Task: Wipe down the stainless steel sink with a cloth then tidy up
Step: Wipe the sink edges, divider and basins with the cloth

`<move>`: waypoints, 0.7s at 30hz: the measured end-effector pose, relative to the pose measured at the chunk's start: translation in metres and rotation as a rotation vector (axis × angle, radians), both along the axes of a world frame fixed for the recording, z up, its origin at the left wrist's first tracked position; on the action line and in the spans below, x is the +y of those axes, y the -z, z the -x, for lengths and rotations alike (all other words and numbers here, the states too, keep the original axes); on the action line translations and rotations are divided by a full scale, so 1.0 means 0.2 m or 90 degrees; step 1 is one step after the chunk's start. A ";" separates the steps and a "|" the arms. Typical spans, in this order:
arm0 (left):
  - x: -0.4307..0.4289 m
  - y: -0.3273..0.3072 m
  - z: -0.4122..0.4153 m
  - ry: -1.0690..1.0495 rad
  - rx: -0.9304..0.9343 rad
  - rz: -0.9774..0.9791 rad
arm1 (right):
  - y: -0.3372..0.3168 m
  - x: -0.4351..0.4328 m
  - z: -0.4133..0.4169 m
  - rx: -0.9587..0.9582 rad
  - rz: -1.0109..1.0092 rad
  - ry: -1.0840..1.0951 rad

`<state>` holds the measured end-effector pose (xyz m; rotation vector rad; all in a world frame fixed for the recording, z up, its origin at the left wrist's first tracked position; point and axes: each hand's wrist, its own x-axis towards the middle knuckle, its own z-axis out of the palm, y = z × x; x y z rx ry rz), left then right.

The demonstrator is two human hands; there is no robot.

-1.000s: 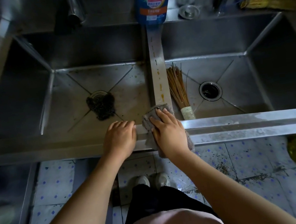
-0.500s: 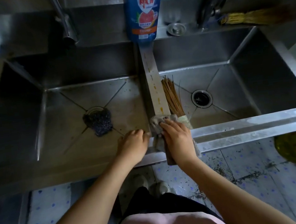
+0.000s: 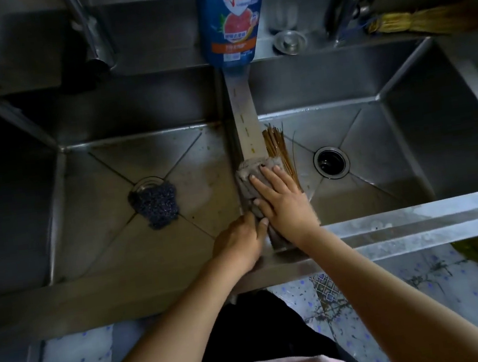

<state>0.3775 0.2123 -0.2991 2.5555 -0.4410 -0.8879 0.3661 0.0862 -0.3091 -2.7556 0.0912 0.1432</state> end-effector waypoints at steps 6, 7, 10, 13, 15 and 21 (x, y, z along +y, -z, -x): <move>0.01 0.05 0.02 0.049 -0.077 -0.070 | 0.01 -0.03 -0.11 0.009 -0.056 0.007; 0.01 0.06 0.02 0.061 -0.093 -0.075 | 0.01 -0.04 -0.15 0.014 -0.058 0.013; 0.01 0.08 0.02 0.063 -0.105 -0.072 | 0.01 -0.04 -0.28 0.020 -0.051 0.028; 0.01 0.06 0.01 0.048 -0.085 -0.054 | 0.02 -0.05 -0.38 0.027 -0.050 0.036; 0.01 0.06 0.01 0.043 -0.075 -0.034 | 0.03 -0.06 -0.41 0.029 -0.059 0.035; 0.01 0.04 0.00 0.042 -0.080 -0.038 | 0.00 -0.04 -0.22 0.012 -0.045 -0.001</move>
